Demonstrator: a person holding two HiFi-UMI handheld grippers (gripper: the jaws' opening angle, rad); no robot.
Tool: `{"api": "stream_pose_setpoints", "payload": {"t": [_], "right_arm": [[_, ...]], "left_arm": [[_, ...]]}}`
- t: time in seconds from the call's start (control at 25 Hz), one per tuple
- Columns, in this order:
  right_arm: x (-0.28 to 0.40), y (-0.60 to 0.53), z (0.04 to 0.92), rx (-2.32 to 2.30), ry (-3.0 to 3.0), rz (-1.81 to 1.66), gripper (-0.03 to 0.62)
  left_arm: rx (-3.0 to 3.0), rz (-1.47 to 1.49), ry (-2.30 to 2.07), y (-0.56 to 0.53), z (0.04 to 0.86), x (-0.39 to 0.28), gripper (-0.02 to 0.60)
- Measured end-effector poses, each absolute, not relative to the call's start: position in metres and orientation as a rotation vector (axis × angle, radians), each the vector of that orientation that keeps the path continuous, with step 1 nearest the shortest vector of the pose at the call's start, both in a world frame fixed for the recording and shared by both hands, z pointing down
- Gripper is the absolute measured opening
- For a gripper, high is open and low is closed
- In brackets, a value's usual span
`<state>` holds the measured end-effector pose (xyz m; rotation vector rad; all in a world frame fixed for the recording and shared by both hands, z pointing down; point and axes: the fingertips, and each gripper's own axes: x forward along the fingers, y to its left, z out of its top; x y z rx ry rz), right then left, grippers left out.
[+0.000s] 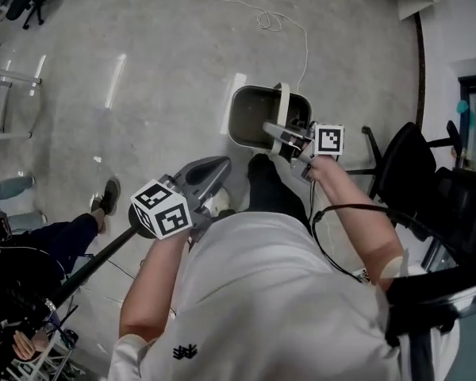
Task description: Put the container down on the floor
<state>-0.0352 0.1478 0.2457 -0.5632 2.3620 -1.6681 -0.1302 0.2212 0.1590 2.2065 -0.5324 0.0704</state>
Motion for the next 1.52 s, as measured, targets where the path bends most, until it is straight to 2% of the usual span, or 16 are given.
{"api": "stream_pose_setpoints", "payload": {"t": [0.36, 0.6, 0.84, 1.08, 1.32, 1.52], "right_arm": [[0.006, 0.012, 0.362, -0.497, 2.447, -1.813, 0.038], [0.046, -0.015, 0.436, -0.466, 2.485, -1.819, 0.037], [0.035, -0.089, 0.548, -0.441, 2.470, -1.935, 0.037], [0.050, -0.096, 0.615, -0.398, 2.491, -1.940, 0.037], [0.029, -0.139, 0.697, -0.422, 2.458, -2.003, 0.035], [0.031, -0.144, 0.730, -0.425, 2.441, -2.018, 0.035]], "left_arm": [[2.083, 0.084, -0.583, 0.074, 0.215, -0.055, 0.011], [2.061, 0.078, -0.611, 0.048, 0.261, 0.000, 0.011], [1.968, 0.082, -0.595, -0.031, 0.347, 0.002, 0.011], [1.977, 0.072, -0.593, -0.030, 0.396, 0.028, 0.011], [1.937, 0.053, -0.590, -0.067, 0.453, 0.008, 0.011], [1.929, 0.049, -0.590, -0.062, 0.473, 0.015, 0.011]]}}
